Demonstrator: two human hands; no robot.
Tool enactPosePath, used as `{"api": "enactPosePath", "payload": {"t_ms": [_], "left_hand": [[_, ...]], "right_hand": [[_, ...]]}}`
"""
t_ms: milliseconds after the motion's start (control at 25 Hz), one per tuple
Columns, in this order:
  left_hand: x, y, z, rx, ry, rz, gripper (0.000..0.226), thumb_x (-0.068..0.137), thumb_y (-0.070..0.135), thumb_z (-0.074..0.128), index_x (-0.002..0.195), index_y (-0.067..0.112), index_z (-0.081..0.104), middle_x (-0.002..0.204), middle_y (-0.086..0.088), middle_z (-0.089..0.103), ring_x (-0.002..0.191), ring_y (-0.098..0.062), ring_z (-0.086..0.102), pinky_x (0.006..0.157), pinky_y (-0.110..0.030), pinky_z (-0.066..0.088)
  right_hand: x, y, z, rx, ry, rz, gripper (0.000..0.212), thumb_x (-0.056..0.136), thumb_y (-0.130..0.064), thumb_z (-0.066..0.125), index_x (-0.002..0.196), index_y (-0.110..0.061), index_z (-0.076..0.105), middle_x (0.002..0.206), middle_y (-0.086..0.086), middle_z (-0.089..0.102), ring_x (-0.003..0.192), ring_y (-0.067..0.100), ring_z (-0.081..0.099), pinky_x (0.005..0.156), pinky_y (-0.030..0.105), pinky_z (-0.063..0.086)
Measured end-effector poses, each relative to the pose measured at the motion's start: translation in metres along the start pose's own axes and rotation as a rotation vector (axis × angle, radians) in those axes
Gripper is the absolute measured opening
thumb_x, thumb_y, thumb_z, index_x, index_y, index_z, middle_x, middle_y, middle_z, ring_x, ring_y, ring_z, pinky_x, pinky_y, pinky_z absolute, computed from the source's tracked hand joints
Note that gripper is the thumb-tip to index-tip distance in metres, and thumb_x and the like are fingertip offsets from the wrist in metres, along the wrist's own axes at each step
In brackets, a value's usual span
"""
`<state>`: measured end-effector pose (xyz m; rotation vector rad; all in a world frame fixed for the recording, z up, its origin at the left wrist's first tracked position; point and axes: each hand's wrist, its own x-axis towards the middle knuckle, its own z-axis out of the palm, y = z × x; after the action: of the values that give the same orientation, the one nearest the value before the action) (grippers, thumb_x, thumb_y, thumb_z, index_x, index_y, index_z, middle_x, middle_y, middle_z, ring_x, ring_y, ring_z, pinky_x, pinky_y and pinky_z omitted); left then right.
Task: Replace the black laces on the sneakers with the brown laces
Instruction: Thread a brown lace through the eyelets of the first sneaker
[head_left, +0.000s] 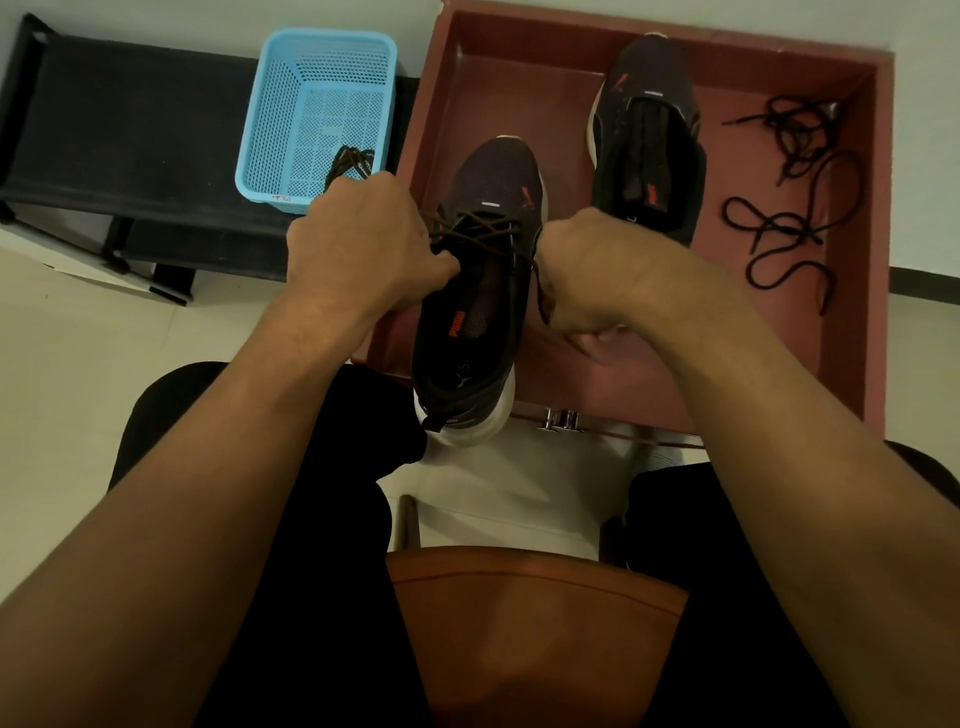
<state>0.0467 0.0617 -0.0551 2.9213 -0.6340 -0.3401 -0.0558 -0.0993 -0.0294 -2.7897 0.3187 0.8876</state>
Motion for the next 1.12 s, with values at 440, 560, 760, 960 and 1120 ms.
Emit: {"api": "enactPosePath", "payload": {"t_ms": [440,560,760,960,1120], "left_hand": [[0.007,-0.005,0.005,-0.066,-0.046,0.036,0.04,0.076,0.059,0.074,0.081,0.019,0.07,0.086,-0.005,0.064,0.088,-0.027,0.057,0.073,-0.041,0.048],[0.009,-0.008,0.006,-0.054,-0.055,0.063,0.042,0.075,0.061,0.073,0.077,0.019,0.068,0.082,-0.006,0.063,0.084,-0.028,0.057,0.072,-0.042,0.049],[0.01,-0.007,0.005,-0.056,-0.043,0.058,0.043,0.075,0.062,0.072,0.08,0.02,0.07,0.085,-0.008,0.065,0.085,-0.027,0.056,0.072,-0.041,0.048],[0.007,-0.005,0.004,-0.066,-0.046,0.044,0.047,0.073,0.063,0.073,0.086,0.018,0.073,0.088,-0.009,0.067,0.093,-0.031,0.064,0.076,-0.043,0.053],[0.006,-0.004,0.002,-0.063,-0.065,0.025,0.046,0.068,0.064,0.069,0.084,0.02,0.074,0.087,-0.008,0.069,0.095,-0.032,0.066,0.08,-0.048,0.057]], "right_hand": [[0.012,0.01,0.001,0.113,0.266,-0.014,0.006,0.087,-0.012,0.074,0.087,-0.008,0.069,0.082,0.007,0.061,0.072,0.023,0.06,0.06,0.029,0.044],[0.002,0.003,0.0,-0.069,-0.011,-0.029,0.032,0.084,-0.01,0.079,0.068,-0.015,0.052,0.072,0.005,0.052,0.065,0.019,0.056,0.058,0.031,0.046],[0.004,0.006,-0.006,0.117,0.253,0.025,0.015,0.092,-0.022,0.078,0.093,-0.012,0.068,0.076,0.005,0.058,0.064,0.02,0.061,0.068,0.032,0.052],[0.012,0.004,-0.002,0.227,0.407,-0.013,0.006,0.092,-0.023,0.077,0.093,-0.017,0.078,0.082,0.006,0.062,0.073,0.022,0.067,0.068,0.03,0.05],[0.009,0.004,-0.002,0.02,0.179,0.017,0.017,0.085,-0.011,0.08,0.078,-0.01,0.064,0.07,0.003,0.058,0.072,0.024,0.064,0.063,0.032,0.047]]}}
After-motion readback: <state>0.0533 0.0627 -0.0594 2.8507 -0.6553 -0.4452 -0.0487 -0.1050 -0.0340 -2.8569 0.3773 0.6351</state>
